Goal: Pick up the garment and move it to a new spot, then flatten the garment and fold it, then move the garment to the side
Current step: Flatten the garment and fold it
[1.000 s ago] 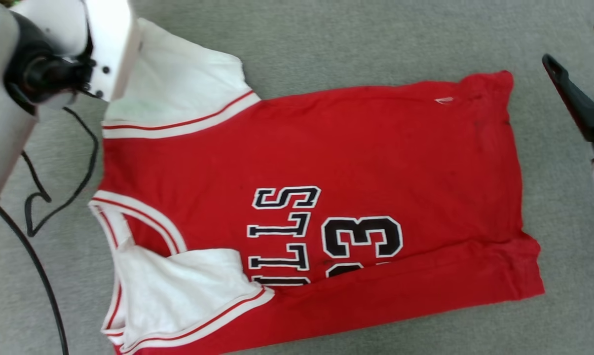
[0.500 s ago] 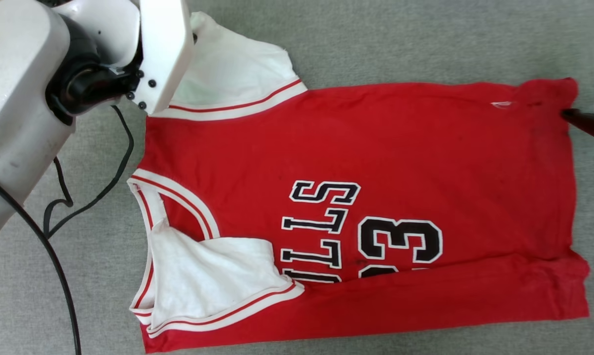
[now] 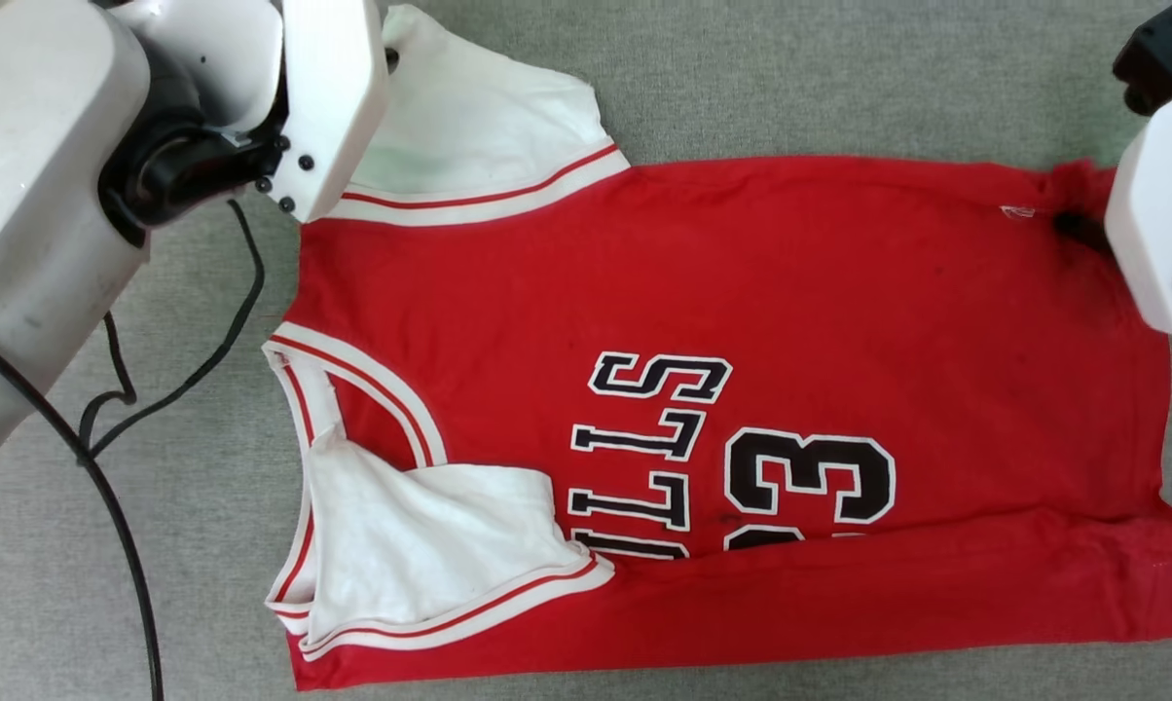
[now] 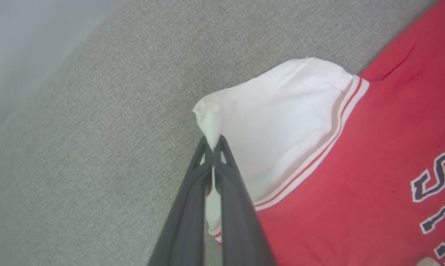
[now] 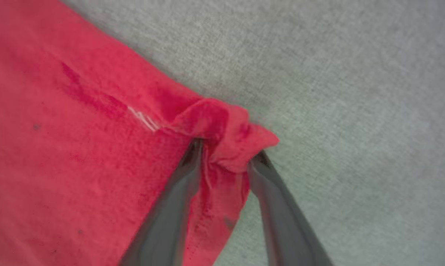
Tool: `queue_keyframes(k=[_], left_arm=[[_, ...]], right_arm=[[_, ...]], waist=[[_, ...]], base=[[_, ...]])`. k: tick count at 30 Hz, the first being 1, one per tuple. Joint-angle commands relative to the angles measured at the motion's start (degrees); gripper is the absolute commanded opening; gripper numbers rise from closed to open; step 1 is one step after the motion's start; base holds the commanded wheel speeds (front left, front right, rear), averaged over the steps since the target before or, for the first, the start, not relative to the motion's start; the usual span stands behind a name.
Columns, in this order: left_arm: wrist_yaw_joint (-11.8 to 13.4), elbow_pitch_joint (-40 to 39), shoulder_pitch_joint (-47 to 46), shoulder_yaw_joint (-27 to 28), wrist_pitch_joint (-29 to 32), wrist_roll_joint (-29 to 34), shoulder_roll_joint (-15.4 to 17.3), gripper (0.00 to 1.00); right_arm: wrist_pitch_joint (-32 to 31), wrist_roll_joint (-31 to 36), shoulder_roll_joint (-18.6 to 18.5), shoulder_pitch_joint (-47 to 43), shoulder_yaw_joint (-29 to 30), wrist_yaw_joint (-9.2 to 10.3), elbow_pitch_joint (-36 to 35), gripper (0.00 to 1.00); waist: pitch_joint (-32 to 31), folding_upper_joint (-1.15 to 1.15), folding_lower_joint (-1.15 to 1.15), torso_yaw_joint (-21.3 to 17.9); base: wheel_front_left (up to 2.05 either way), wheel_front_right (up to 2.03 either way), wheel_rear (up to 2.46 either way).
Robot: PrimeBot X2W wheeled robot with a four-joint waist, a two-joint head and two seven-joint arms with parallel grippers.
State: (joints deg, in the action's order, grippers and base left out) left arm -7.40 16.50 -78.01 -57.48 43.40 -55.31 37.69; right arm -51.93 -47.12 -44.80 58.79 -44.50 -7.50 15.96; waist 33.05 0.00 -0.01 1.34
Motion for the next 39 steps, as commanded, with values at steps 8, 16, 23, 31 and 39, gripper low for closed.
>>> queue_keyframes(k=[8, 16, 23, 31, 39], left_arm=[[0.0, -2.0, 5.6, -2.2, -7.3, -0.3, 4.7, 0.00], [1.2, -7.3, 13.5, -3.2, -10.9, -1.8, 9.1, 0.00], [4.9, -14.8, 22.5, -4.9, -13.2, -2.9, 14.1, 0.00], [10.8, -22.2, 35.6, -8.1, -17.4, -5.4, 19.3, 0.00], [14.0, -23.7, 44.9, -10.8, -21.6, -7.9, 19.6, 0.00]], right_arm=[[13.5, -3.1, 1.4, -2.4, -3.1, 0.02, 3.8, 0.00], [21.3, -5.5, 0.2, -6.5, -6.9, 0.02, 2.8, 0.00], [25.8, -6.9, -2.9, -11.4, -11.2, 0.02, 1.0, 0.00], [31.3, -8.7, -4.5, -18.0, -14.4, 0.02, -0.1, 0.00], [34.4, -9.9, -5.1, -24.4, -16.6, 0.03, 2.2, 0.00]], waist=[[-9.7, 0.00, 0.01, -0.6], [-16.7, 0.00, 0.01, -0.5], [-21.7, 0.00, 0.01, -0.5], [-24.2, 0.00, 0.01, -1.0], [-23.9, 0.00, 0.01, -1.0]], base=[[0.00, 0.00, 0.00], [0.00, 0.00, 0.00], [0.00, 0.00, 0.00], [0.00, 0.00, 0.00], [0.00, 0.00, 0.00]])
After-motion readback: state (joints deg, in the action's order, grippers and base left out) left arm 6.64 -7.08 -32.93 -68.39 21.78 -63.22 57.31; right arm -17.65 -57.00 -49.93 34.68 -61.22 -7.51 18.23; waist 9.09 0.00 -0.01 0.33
